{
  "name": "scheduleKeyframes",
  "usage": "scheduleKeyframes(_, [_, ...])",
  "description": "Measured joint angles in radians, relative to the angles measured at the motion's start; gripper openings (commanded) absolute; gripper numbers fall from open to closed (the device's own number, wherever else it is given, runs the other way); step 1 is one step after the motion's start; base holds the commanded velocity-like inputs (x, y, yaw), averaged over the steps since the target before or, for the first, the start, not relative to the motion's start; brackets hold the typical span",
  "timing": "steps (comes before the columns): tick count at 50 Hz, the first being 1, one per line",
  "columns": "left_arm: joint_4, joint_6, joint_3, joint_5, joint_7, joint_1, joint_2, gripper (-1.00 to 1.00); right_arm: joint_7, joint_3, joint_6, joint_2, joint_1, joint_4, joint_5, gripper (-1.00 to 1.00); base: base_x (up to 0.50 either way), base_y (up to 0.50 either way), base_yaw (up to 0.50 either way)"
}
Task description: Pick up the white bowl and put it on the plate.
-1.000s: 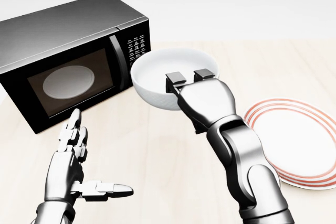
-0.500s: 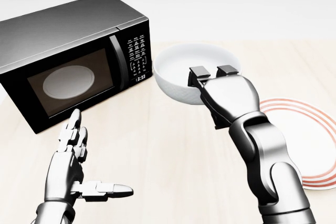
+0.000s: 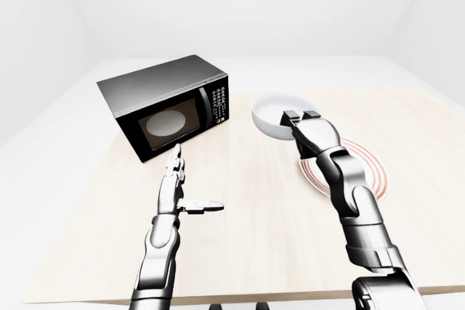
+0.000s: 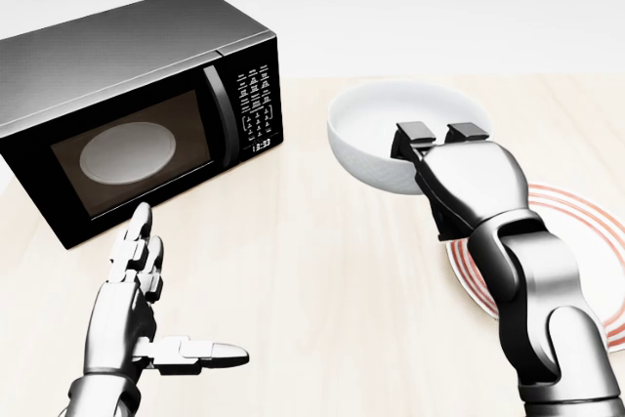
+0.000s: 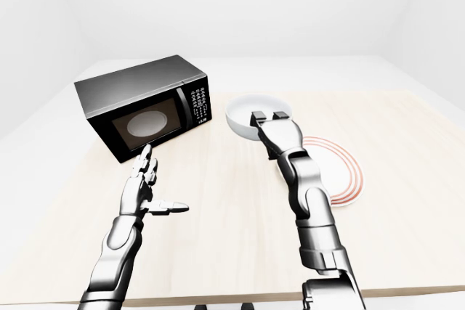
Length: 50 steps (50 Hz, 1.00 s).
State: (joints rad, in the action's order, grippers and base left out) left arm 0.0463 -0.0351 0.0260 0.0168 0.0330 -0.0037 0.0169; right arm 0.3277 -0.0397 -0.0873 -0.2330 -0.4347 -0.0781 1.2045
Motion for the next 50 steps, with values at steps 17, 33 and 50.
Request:
scheduleKeyframes(17, [0.001, -0.001, 0.001, 0.000, -0.002, 0.000, 0.000, 1.00, 0.002, -0.055, 0.000, -0.054, 0.040, 0.020, -0.033, -1.00, 0.00, 0.00, 0.00])
scheduleKeyframes(33, [0.005, -0.005, 0.001, 0.001, -0.002, 0.000, 0.001, 1.00, -0.010, -0.092, 0.000, -0.095, 0.061, 0.008, -0.067, -1.00, 0.00, 0.00, 0.00])
scheduleKeyframes(50, [0.008, -0.007, 0.001, 0.002, -0.002, -0.001, 0.001, 1.00, -0.032, -0.121, 0.000, -0.126, 0.084, -0.016, -0.089, -1.00, 0.00, 0.00, 0.00])
